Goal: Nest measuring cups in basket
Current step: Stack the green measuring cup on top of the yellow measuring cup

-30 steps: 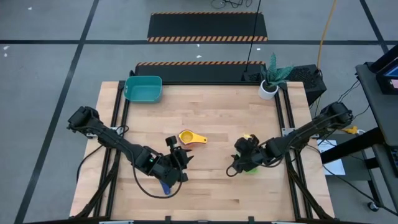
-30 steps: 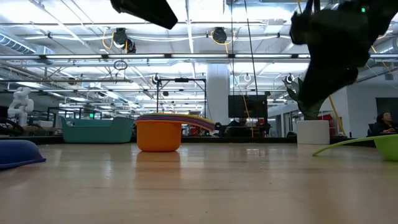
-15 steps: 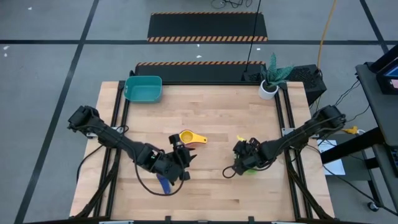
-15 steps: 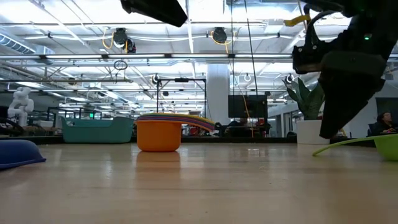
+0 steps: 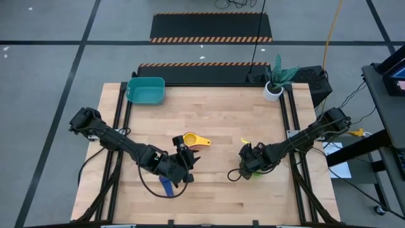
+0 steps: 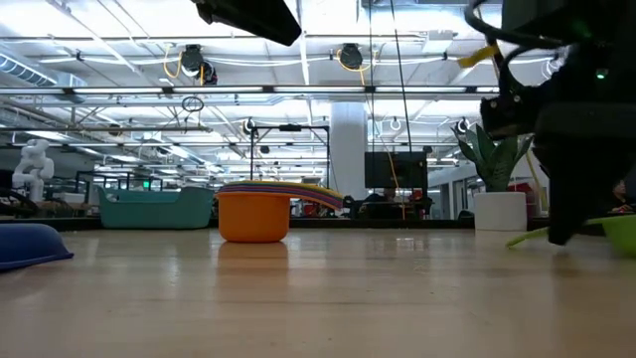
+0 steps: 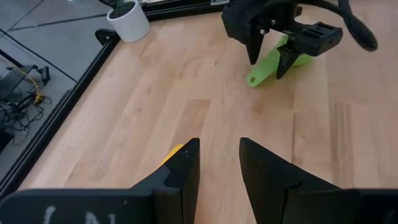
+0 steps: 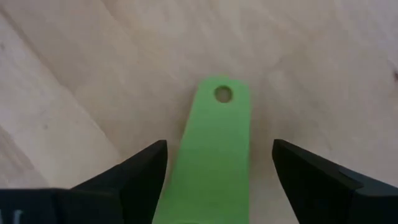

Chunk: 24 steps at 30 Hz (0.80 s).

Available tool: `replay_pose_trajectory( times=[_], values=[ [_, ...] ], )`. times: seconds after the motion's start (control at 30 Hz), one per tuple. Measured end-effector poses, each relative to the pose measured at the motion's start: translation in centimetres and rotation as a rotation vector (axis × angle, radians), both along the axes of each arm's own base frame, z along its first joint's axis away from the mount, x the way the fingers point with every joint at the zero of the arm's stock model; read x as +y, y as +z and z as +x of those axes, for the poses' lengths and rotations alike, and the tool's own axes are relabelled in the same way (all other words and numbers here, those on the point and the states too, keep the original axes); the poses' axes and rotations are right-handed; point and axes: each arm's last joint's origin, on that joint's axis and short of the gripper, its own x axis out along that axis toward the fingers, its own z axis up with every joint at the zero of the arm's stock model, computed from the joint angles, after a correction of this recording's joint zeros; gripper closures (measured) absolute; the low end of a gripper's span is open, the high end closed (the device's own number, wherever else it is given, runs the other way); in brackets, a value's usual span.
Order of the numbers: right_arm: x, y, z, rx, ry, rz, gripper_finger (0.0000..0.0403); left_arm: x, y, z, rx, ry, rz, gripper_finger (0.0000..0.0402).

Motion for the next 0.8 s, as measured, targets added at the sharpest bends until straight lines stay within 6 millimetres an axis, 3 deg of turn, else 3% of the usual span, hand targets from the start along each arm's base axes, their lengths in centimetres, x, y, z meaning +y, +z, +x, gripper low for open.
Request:
replay_pose_trajectory(
  times=[0.37,0.8],
  values=[
    [-0.21,-0.86,-0.69,0.031,0.018,0.026,0.0159,0.0,0.03,0.01,-0.003,0.0,-0.002,0.0286],
    [-0.09,-0.76,-0.64,0.034,0.097,0.062,0.0266,0.0,0.04,0.0,-0.003,0.0,-0.002,0.0286]
  ],
)
